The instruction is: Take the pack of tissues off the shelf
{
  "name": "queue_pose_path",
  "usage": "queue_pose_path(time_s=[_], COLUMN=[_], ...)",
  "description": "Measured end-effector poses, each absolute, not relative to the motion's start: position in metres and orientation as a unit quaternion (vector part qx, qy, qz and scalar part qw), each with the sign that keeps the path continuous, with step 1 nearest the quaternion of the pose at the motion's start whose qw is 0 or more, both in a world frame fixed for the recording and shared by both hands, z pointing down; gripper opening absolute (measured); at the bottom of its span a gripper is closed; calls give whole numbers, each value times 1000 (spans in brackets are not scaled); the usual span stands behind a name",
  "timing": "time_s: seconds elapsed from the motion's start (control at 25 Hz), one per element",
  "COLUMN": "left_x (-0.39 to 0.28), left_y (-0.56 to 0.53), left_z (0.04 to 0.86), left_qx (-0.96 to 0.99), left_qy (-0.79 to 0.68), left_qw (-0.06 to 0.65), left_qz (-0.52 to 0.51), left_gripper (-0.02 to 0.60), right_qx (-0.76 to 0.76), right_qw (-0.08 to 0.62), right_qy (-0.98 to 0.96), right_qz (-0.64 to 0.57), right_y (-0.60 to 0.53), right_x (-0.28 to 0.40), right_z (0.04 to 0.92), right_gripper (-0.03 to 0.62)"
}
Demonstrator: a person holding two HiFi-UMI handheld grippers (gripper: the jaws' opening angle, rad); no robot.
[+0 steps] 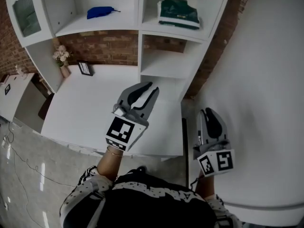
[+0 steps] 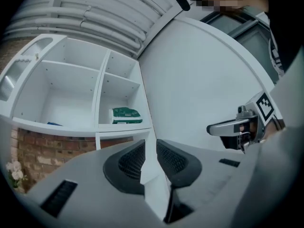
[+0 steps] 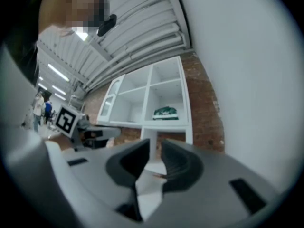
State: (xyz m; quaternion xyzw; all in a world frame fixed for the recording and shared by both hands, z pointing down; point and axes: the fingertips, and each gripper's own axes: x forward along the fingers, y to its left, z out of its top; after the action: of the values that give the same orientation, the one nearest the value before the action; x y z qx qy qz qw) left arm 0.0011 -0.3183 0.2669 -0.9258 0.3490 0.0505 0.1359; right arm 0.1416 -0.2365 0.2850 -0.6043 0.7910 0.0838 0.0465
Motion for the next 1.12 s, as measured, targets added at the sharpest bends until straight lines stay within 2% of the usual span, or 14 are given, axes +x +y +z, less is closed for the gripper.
queue_pose_path(time_s=[0.32, 0.76, 1.12], left_x=[2, 12, 34], left_y=[-380, -464, -527], left_z=[232, 168, 153], left_qx=[-922, -896, -877], left_qy=[345, 406, 452], left_qw=[165, 171, 160], left_qz=[58, 57, -4], left_gripper=[129, 181, 212], right_qx=[-620, -606, -588], right_qw=[47, 61, 77], right_qy=[778, 787, 799], right_qz=[90, 99, 103], right_y=[-266, -298, -310], right_x=[132, 141, 159], right_z=[277, 262, 253], right_gripper=[78, 78, 78])
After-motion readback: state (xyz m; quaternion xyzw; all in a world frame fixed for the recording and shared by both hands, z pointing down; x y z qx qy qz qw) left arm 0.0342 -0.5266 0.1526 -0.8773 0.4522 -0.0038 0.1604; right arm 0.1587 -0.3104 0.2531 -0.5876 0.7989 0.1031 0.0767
